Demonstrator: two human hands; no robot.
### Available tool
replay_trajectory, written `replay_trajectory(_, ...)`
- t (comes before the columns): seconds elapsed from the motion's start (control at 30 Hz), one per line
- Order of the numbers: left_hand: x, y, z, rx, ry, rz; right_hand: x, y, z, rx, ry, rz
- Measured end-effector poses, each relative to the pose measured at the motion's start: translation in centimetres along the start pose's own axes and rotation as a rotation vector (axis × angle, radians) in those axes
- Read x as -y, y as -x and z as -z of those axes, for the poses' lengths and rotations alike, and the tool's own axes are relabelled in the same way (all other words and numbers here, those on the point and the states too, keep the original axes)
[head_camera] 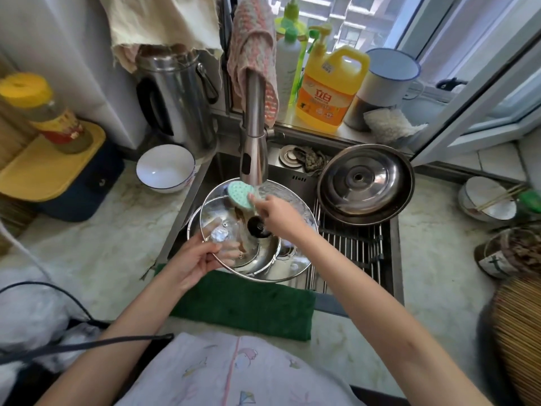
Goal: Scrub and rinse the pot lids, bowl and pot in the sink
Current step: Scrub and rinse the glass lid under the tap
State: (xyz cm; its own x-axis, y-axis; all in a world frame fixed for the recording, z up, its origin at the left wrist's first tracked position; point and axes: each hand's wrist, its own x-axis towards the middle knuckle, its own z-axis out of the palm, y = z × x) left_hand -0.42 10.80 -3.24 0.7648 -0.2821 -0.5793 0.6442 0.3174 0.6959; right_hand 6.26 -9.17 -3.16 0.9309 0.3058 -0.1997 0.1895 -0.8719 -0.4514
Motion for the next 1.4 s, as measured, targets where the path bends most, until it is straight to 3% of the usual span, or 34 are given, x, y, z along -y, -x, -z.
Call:
replay_trajectory(0.13,-0.1,-0.2,0.5,-0.029,-0.011,0.02,2.9,1.2,-1.2,0.041,-0.026,0.252)
replay_trajectory(0.23,-0.1,0.1,0.5,0.01,-0.024,0.011,1.7,-0.2,-0.8,-0.079,0.05,0.053)
replay_trajectory(0.37,0.2,0.8,0.3,0.024,0.015,0.014,-1.0,-0.4,-0.7,-0.118,0.12,-0.264)
replay_trajectory(0.43,0.1,0.7,0.3,0.016,0.009,0.017,-0.1,1.2,-1.4,-0.14,0.033,-0.225)
replay_trajectory(0.5,-0.1,0.3,0.2,0.005,-0.015,0.017,2.2,2.6,-1.9,-0.114,-0.079,-0.052)
replay_trajectory(0.57,-0.3,0.0,-0.1,-0.011,-0.032,0.005,3.5,2.5,-2.1,-0.125,-0.022,0.081)
replay_trajectory(0.67,-0.8,0.2,-0.3,0.006,-0.029,-0.026,1.0,0.3,-0.7,-0.173,0.095,-0.058)
replay_trajectory(0.77,-1.1,0.7,0.1,-0.009,0.023,-0.061,-3.5,0.6,1.6,-0.115,0.132,-0.261)
replay_trajectory(0.93,-1.0,0.5,0.7,-0.038,-0.003,-0.082,-2.5,5.8,1.3,0.074,0.006,0.004)
replay_trajectory(1.03,-1.0,-0.1,0.4,-0.064,-0.034,-0.07,-0.1,5.3,-0.3,0.042,-0.045,0.13)
replay_trajectory(1.17,-1.3,0.3,-0.2,-0.01,-0.07,-0.087,-2.8,3.3,0.8,-0.178,0.037,-0.188)
replay_trajectory(1.23,-1.5,0.5,0.0,-0.016,-0.064,-0.105,-4.2,3.9,1.1,-0.179,0.031,-0.293)
replay_trajectory(1.4,-1.5,0.2,0.3,-0.058,-0.076,-0.097,0.7,5.4,-1.5,0.06,-0.227,0.034)
